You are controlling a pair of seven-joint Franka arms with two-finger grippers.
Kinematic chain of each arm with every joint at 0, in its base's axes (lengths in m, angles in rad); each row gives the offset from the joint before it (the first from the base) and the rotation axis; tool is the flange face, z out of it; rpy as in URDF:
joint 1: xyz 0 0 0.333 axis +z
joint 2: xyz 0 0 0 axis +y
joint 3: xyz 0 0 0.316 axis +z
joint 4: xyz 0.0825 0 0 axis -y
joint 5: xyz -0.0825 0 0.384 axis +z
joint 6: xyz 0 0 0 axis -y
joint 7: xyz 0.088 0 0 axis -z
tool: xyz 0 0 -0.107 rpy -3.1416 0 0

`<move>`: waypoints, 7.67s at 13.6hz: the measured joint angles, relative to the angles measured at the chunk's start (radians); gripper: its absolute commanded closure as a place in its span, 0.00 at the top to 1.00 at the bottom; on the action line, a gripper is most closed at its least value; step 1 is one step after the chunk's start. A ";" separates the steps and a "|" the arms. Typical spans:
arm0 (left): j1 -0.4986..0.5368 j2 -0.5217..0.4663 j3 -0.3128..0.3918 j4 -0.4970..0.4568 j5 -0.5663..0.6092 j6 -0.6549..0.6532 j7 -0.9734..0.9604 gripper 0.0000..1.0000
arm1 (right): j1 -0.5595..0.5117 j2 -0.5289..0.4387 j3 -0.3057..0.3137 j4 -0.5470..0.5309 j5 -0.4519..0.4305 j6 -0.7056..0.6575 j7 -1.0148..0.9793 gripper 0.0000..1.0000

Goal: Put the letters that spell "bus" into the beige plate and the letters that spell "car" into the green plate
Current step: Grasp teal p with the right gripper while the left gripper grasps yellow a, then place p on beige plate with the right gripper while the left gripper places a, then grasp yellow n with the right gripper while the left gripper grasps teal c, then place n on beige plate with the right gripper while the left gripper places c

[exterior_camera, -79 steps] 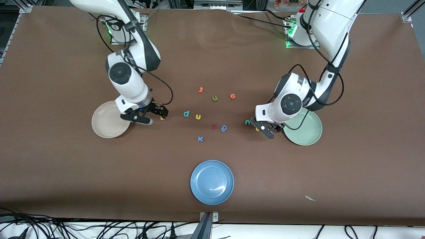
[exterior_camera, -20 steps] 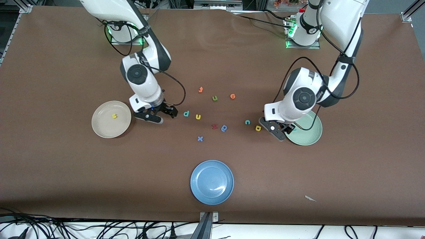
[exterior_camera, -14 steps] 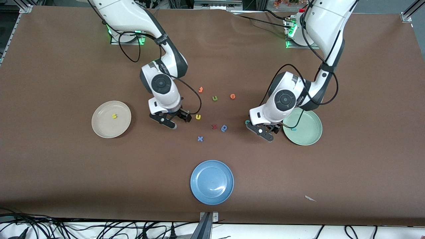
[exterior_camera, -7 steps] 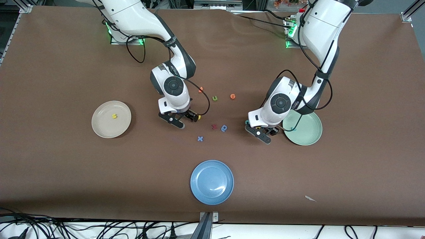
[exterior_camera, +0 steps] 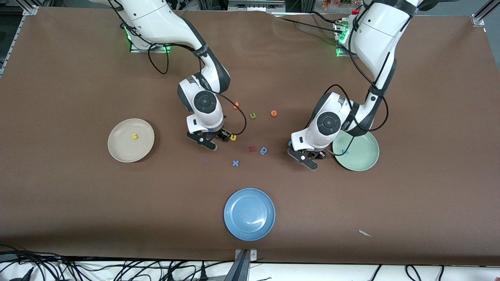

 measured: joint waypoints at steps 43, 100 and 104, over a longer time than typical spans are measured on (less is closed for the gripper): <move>0.058 -0.278 -0.065 -0.169 0.000 -0.174 -0.255 1.00 | -0.060 -0.391 -0.472 -0.523 -0.002 0.177 -1.079 1.00; 0.116 -0.227 0.180 -0.117 0.056 -0.159 0.325 1.00 | -0.015 -0.081 -0.188 0.134 0.004 -0.331 -0.486 0.12; 0.130 -0.368 0.149 -0.035 0.055 -0.370 0.315 1.00 | -0.018 -0.257 -0.340 -0.140 0.004 -0.236 -0.799 0.12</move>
